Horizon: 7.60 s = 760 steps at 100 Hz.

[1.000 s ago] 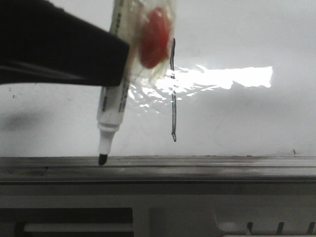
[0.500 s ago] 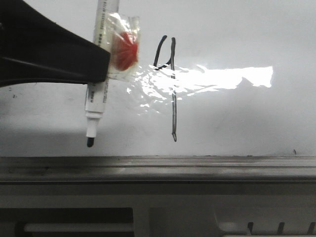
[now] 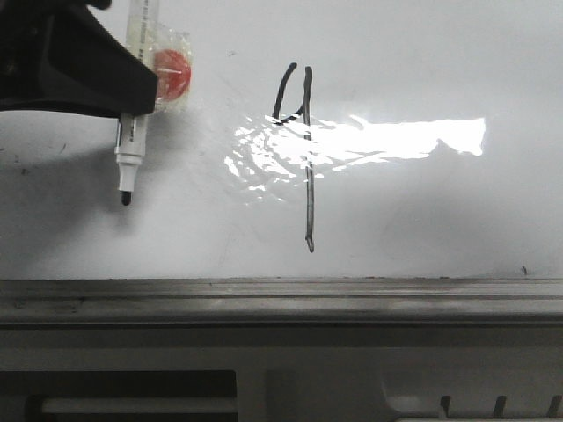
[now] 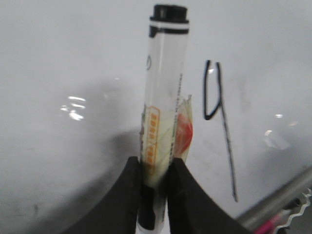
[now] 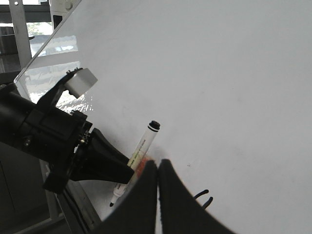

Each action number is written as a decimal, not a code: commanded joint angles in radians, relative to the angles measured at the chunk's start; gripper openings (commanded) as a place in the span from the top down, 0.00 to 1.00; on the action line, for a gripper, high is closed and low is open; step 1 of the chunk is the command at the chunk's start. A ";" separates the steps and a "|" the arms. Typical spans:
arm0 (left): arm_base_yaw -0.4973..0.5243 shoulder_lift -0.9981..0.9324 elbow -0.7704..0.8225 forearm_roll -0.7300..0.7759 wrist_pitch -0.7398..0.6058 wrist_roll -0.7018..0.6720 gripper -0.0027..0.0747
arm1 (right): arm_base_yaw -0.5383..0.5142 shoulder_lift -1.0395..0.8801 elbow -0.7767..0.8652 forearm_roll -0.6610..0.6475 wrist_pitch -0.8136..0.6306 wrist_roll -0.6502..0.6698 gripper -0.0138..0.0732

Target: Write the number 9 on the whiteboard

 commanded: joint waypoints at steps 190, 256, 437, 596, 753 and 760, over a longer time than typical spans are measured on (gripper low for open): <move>-0.037 0.169 -0.089 -0.013 -0.280 -0.117 0.14 | -0.006 -0.003 -0.026 0.034 -0.059 -0.003 0.92; -0.275 -0.300 -0.076 -0.020 -0.315 0.003 0.42 | -0.006 -0.209 0.122 -0.001 -0.059 -0.003 0.92; -0.279 -0.362 0.008 0.129 -0.347 0.024 0.99 | -0.006 -0.433 0.294 -0.005 -0.133 -0.003 0.93; 0.774 -0.986 0.640 1.879 0.299 -1.608 0.99 | -0.006 -0.433 0.294 -0.005 -0.133 -0.003 0.93; 0.774 -1.109 0.640 1.866 0.477 -1.611 0.99 | -0.303 -0.433 0.500 -0.616 -0.208 0.622 0.93; 0.774 -1.109 0.640 1.866 0.477 -1.611 0.99 | -0.391 -0.434 0.555 -0.736 -0.221 0.799 0.93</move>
